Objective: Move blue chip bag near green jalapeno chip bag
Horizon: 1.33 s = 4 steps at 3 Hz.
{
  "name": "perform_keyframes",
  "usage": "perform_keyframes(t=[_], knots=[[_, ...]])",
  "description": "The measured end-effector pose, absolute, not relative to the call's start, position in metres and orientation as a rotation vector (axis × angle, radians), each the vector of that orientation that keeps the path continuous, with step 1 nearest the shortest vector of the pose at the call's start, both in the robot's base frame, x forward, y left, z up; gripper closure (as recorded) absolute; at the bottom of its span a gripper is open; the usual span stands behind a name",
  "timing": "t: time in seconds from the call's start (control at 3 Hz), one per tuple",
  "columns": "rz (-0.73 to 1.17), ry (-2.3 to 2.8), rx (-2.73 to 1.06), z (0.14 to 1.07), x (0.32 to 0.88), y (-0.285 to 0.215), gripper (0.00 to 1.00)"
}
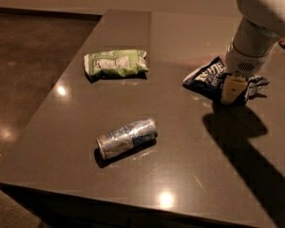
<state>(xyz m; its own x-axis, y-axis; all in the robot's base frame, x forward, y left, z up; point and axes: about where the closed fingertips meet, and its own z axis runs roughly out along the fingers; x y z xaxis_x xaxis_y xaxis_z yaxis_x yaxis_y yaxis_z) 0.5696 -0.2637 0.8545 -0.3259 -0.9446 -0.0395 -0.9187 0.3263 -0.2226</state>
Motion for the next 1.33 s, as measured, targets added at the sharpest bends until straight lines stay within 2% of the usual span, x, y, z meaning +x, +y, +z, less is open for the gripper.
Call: perform_keyframes(t=[0.33, 0.67, 1.0, 1.33], knots=[[-0.211, 2.398, -1.713, 0.864, 0.577, -0.256, 0.72], [-0.183, 2.356, -1.7, 0.877, 0.586, -0.245, 0.95], [-0.089, 2.249, -1.681, 0.902, 0.609, -0.209, 1.0], [-0.036, 2.175, -1.681, 0.916, 0.623, -0.181, 1.0]])
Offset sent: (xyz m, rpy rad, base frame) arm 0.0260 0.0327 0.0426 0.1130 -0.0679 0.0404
